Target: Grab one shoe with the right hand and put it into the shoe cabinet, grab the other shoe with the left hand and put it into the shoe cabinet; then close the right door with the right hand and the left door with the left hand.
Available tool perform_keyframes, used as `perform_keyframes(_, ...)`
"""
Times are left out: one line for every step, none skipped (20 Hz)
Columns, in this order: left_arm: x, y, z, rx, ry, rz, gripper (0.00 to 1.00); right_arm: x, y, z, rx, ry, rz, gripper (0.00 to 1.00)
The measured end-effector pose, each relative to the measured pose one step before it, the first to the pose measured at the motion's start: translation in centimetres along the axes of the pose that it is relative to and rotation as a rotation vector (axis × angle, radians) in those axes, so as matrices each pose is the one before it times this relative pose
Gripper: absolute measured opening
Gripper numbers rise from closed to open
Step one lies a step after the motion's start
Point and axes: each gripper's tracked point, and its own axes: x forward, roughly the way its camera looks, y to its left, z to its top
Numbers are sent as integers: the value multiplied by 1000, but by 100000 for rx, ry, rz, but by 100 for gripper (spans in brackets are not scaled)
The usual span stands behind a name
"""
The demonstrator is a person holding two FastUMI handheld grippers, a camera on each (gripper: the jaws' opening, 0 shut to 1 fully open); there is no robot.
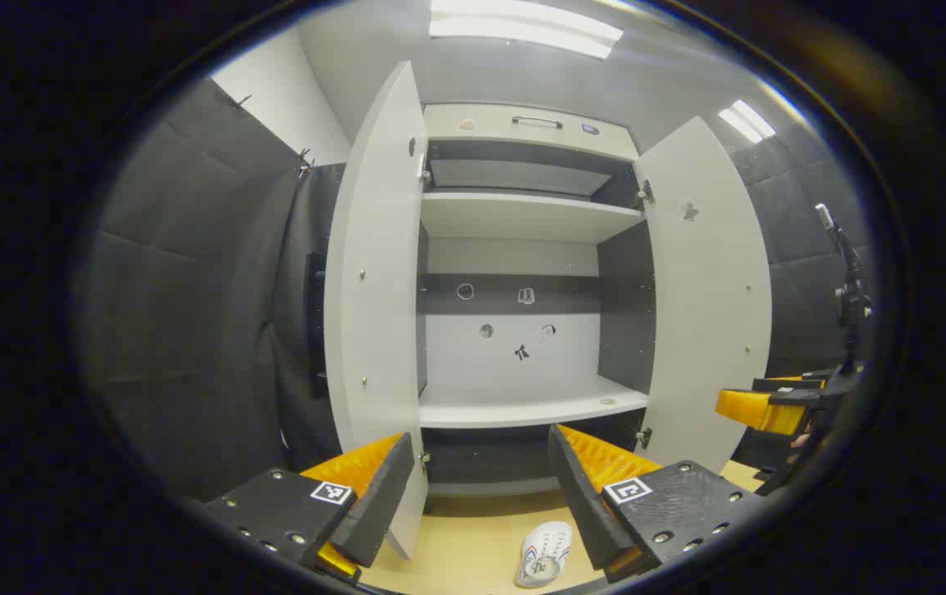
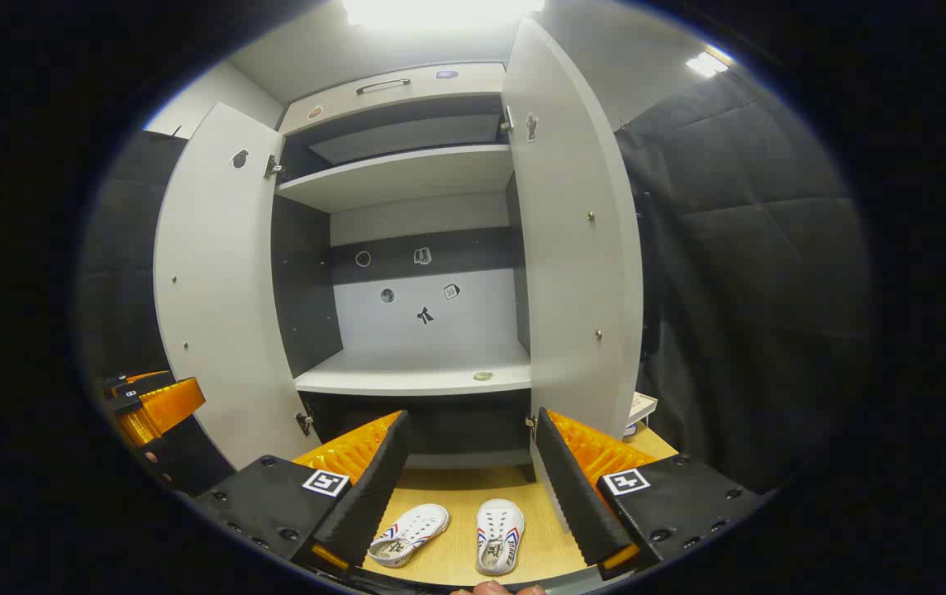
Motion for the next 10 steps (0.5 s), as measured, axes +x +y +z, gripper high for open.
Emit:
perform_keyframes(-5, -87, -84, 237, 343, -333, 99, 198, -43, -199, -367, 671, -23, 96)
perform_keyframes(-92, 225, -72, 961, 75, 846, 99, 271, -172, -175, -630, 1073, -1005, 96)
perform_keyframes(39, 446, -55, 554, -48, 1099, 94, 210, -378, -363, -665, 1312, -1838, 93)
perform_keyframes(24, 125, -169, -523, 158, 69, 94, 225, -400, -337, -448, 1087, -2102, 92)
perform_keyframes(5, -51, -96, -1200, 270, -442, 94, 141, -24, -227, -275, 1195, -590, 96)
perform_keyframes(73, 80, -163, -1520, 363, -200, 92, 4, 167, -276, -127, 984, 417, 92)
perform_keyframes(-4, 120, -106, -919, 414, 244, 96, 42, 232, 3, -36, 336, 417, 95)
perform_keyframes(-103, 84, -275, -546, 504, 324, 94, -34, 245, 18, -105, -143, 710, 96)
perform_keyframes(-47, 142, -245, -319, 415, 357, 94, 48, 388, 79, -294, -46, 1250, 95)
perform_keyframes(-86, 97, -78, -210, 184, 363, 94, -15, 401, -106, -267, 281, 1565, 95)
